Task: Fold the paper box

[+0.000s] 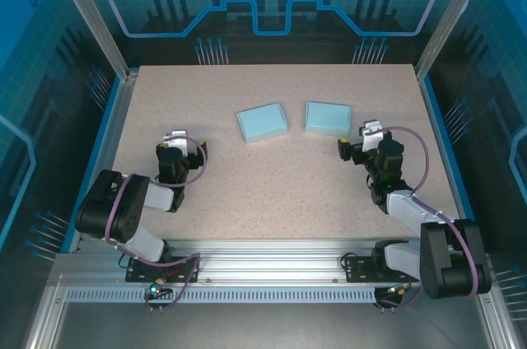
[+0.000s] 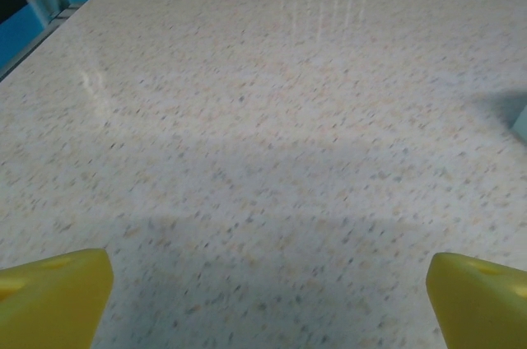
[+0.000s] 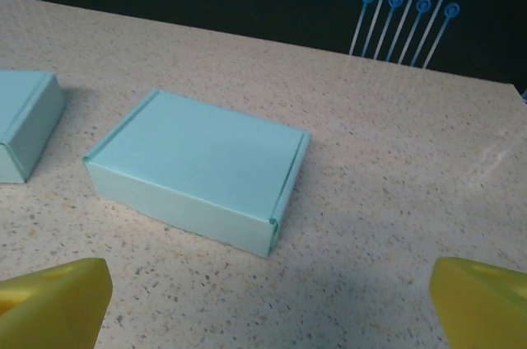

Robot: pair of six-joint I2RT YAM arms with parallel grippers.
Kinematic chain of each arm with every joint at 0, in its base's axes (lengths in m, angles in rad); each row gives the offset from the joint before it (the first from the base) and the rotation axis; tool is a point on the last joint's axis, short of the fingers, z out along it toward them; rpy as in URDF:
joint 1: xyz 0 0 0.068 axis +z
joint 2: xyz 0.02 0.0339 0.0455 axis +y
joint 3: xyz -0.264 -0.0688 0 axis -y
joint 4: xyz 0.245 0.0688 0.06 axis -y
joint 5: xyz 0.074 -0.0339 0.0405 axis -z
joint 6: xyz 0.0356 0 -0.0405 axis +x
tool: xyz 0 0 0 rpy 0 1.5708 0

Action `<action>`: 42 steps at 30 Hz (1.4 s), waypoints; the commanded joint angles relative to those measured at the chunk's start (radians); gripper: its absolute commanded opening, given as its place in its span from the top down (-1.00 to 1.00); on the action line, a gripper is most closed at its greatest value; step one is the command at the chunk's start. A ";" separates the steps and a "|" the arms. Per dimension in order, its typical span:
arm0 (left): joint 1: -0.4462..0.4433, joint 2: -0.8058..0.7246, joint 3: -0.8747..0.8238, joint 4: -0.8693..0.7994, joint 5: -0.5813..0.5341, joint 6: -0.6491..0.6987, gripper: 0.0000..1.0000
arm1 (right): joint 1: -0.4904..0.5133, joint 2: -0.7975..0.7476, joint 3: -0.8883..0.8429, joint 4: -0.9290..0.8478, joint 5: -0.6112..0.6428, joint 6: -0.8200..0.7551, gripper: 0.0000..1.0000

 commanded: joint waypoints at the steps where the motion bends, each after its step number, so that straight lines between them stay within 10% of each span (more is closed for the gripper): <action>1: 0.041 -0.015 0.053 -0.041 0.125 -0.001 -0.98 | -0.012 0.001 0.012 0.047 -0.078 -0.014 -1.00; 24: 0.098 -0.018 0.076 -0.091 0.229 -0.037 -0.98 | -0.007 0.196 -0.006 0.175 -0.184 -0.013 -1.00; 42: 0.098 -0.018 0.078 -0.094 0.229 -0.034 -0.98 | 0.011 0.319 0.059 0.169 0.067 0.071 -1.00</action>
